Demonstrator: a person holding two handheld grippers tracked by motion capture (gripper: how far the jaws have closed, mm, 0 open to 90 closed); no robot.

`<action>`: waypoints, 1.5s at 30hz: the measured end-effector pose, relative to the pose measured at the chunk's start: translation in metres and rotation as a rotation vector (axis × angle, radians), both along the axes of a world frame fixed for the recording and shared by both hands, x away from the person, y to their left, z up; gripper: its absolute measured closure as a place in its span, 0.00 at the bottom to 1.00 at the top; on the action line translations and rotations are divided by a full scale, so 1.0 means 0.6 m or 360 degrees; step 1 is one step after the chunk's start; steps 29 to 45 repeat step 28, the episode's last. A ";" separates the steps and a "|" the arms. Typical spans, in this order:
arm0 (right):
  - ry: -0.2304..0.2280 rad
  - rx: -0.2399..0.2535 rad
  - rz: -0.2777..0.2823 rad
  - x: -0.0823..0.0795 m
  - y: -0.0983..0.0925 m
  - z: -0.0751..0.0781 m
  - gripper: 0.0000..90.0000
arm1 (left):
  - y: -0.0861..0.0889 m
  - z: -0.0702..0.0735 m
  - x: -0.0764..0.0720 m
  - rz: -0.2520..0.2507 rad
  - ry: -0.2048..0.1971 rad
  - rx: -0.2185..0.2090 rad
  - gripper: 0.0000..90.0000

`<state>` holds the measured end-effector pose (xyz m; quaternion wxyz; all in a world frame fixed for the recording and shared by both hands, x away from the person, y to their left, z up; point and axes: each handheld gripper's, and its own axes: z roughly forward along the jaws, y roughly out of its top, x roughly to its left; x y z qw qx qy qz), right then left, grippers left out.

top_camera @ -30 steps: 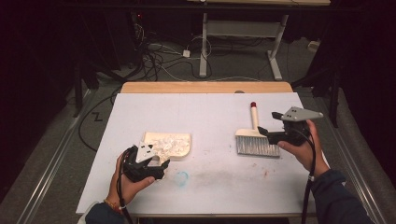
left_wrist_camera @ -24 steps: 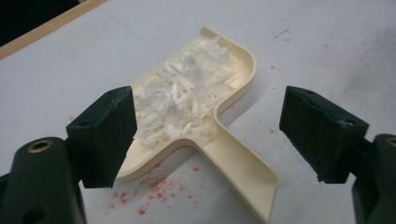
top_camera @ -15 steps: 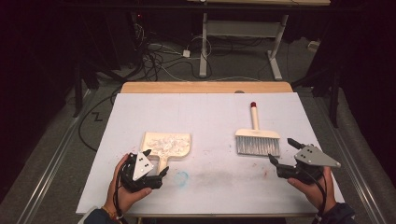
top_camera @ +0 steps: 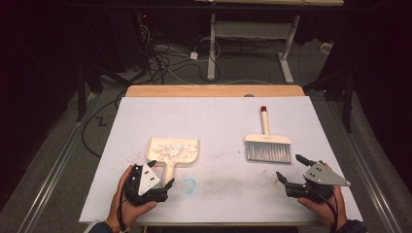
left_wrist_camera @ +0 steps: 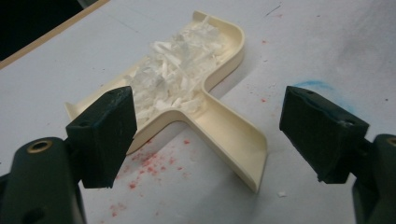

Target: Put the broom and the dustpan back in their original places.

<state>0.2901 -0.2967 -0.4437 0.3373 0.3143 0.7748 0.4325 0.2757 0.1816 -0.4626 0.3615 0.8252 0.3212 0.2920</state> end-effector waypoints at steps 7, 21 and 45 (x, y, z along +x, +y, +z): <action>-0.0026 -0.0009 -0.0011 -0.004 0.002 0.006 0.19 | 0.002 0.001 -0.001 -0.0010 -0.0009 -0.0023 0.20; -0.0057 -0.0027 0.0001 -0.007 0.005 0.008 0.19 | -0.005 -0.003 0.007 -0.0009 0.0017 0.0002 0.20; -0.0055 -0.0008 -0.0006 -0.007 0.000 0.008 0.19 | -0.013 -0.005 0.012 -0.0002 0.0031 0.0033 0.20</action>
